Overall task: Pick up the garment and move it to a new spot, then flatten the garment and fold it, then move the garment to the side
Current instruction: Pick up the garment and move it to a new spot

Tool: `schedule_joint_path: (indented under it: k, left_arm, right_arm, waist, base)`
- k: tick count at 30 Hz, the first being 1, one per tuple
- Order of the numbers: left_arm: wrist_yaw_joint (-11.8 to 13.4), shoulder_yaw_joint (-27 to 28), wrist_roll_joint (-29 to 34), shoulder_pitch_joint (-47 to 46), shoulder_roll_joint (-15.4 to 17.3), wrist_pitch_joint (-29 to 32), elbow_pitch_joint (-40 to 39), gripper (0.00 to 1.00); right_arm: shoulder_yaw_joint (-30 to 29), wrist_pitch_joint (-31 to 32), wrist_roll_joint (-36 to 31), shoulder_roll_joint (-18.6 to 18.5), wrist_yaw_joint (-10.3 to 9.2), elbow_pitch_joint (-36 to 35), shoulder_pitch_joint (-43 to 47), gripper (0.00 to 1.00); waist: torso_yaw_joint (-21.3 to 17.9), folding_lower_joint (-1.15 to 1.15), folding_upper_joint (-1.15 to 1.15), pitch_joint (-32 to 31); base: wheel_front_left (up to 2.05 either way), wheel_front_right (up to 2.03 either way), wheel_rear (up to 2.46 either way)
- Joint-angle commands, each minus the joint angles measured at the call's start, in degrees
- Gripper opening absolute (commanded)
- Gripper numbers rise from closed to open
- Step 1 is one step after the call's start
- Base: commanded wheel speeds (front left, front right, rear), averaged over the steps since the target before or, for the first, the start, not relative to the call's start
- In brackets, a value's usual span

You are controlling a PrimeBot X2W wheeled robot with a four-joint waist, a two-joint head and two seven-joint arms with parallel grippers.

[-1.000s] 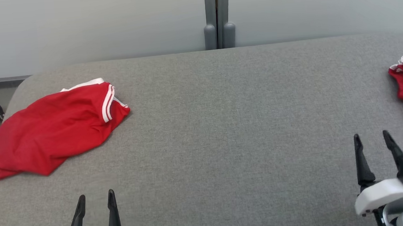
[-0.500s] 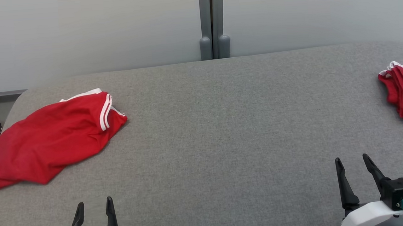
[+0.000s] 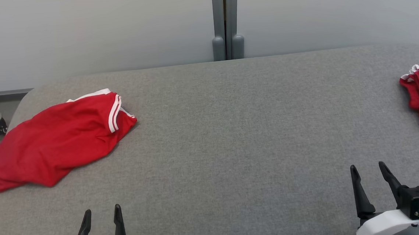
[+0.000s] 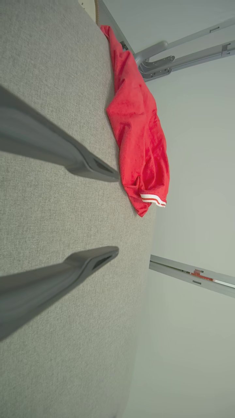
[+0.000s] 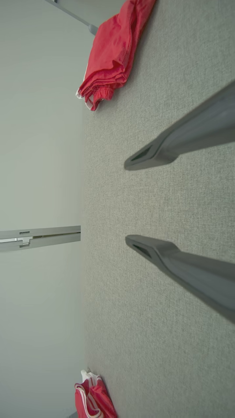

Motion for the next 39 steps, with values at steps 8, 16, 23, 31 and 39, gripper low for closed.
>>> schedule_joint_path:
  k: [8, 16, 23, 31, 39]
  left_arm:
    - [0.02, -0.4, 0.46, 0.04, 0.11, -0.03, 0.19, 1.0]
    - [0.9, 0.4, -0.48, 2.72, 0.12, -0.03, 0.02, 1.0]
    - [0.7, 0.23, -1.14, 2.65, 0.11, -0.03, -0.34, 1.0]
    - [-0.6, -7.67, -3.89, -14.31, 0.07, -0.03, 5.04, 1.0]
    - [-2.51, -18.58, -10.26, -42.36, 0.08, 2.07, 21.02, 1.0]
  right_arm:
    - [-0.06, -0.15, 1.34, 0.0, -0.08, -0.74, 1.75, 1.0]
    - [2.57, -0.15, 1.41, -0.01, -0.08, 0.07, 0.31, 1.0]
    - [4.68, -0.15, 0.5, -0.07, -0.09, 0.48, -0.96, 1.0]
    - [4.33, -0.16, -4.62, -1.19, -0.09, -1.28, -7.64, 1.0]
    - [6.47, -0.16, -6.67, -4.92, -0.09, -2.31, -16.24, 1.0]
  waist:
    - [8.06, 0.0, 0.0, -0.6]
    - [16.51, 0.0, 0.0, -0.93]
    - [18.0, 0.0, 0.0, 0.64]
    - [14.61, 0.0, 0.0, 14.32]
    - [10.69, 0.0, 0.0, 28.54]
  base:
    - [0.0, 0.0, 0.0]
    - [0.0, 0.0, 0.0]
    - [0.0, 0.0, 0.0]
    - [0.0, 0.0, 0.0]
    - [0.0, 0.0, 0.0]
